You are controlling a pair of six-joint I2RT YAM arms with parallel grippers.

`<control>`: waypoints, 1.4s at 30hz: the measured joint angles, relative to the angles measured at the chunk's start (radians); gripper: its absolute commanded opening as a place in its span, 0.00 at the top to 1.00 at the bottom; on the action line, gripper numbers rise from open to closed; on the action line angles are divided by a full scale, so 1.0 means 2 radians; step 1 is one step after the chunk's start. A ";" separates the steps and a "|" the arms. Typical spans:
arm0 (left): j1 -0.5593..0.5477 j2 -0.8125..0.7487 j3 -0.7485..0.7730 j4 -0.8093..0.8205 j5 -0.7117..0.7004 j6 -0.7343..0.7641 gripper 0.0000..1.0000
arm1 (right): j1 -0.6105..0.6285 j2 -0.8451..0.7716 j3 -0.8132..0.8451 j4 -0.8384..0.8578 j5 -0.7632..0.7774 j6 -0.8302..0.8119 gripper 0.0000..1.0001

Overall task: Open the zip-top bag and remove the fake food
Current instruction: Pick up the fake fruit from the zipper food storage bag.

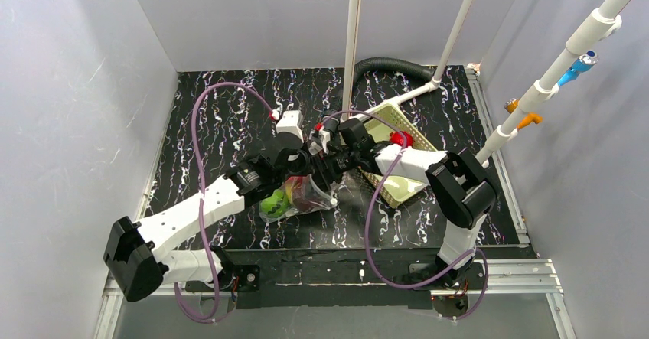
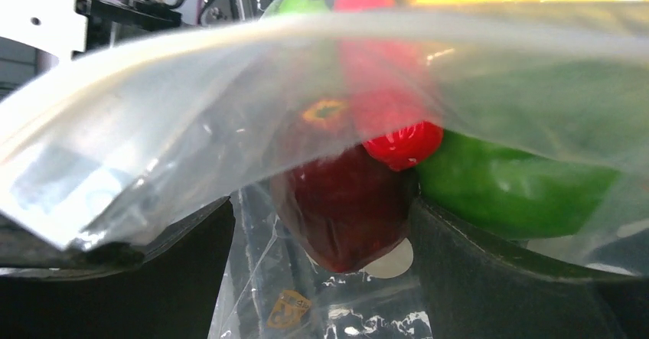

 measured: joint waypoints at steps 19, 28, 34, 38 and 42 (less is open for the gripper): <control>0.001 -0.138 -0.101 -0.044 0.005 0.013 0.20 | 0.030 0.013 0.001 -0.036 0.035 -0.056 0.12; -0.014 -0.219 -0.050 -0.099 0.081 0.046 0.86 | 0.045 0.024 0.007 -0.032 0.058 -0.046 0.12; -0.014 -0.184 -0.100 -0.122 0.087 0.028 0.95 | 0.045 0.024 0.010 -0.032 0.064 -0.045 0.12; -0.013 -0.127 -0.138 -0.127 0.063 0.019 0.99 | 0.045 0.024 0.014 -0.033 0.069 -0.045 0.12; -0.010 -0.102 -0.141 -0.122 0.035 0.013 1.00 | 0.045 0.024 0.014 -0.033 0.073 -0.045 0.12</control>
